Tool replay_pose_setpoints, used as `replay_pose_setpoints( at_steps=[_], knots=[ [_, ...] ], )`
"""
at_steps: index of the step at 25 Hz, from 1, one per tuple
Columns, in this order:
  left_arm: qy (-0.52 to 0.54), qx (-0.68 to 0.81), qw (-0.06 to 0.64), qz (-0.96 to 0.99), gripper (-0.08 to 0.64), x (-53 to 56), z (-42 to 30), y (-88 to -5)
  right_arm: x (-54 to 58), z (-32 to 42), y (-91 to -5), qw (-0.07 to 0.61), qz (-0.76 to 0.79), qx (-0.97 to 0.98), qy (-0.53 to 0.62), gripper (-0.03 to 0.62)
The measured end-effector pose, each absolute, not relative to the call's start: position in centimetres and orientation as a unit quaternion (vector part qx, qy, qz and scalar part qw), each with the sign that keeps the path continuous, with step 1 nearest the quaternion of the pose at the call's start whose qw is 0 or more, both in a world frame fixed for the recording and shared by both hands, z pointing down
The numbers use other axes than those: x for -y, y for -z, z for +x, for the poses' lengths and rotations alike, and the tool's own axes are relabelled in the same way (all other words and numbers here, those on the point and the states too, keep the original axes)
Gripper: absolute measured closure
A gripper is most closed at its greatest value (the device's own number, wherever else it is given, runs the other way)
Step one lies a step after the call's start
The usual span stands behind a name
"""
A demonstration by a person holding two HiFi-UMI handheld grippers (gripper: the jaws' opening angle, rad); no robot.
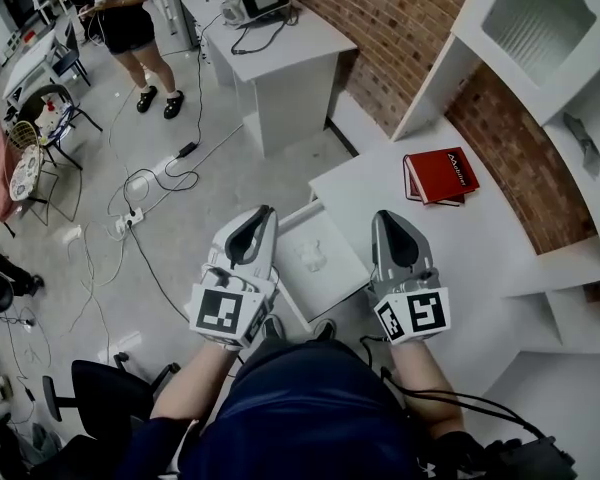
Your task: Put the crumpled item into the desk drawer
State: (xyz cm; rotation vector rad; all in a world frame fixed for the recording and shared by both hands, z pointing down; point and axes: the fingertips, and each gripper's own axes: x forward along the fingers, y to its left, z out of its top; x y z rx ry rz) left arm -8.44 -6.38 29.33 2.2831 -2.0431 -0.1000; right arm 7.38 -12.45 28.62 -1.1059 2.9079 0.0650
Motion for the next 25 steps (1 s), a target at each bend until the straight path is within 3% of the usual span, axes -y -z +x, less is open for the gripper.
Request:
replay_pose_setpoints(
  at_steps=[25],
  knots=[
    [0.020, 0.671, 0.036, 0.740, 0.541, 6.94, -8.57, -29.69, 13.21, 7.09, -29.08, 0.010, -0.342, -0.939, -0.038, 0.591]
  ],
)
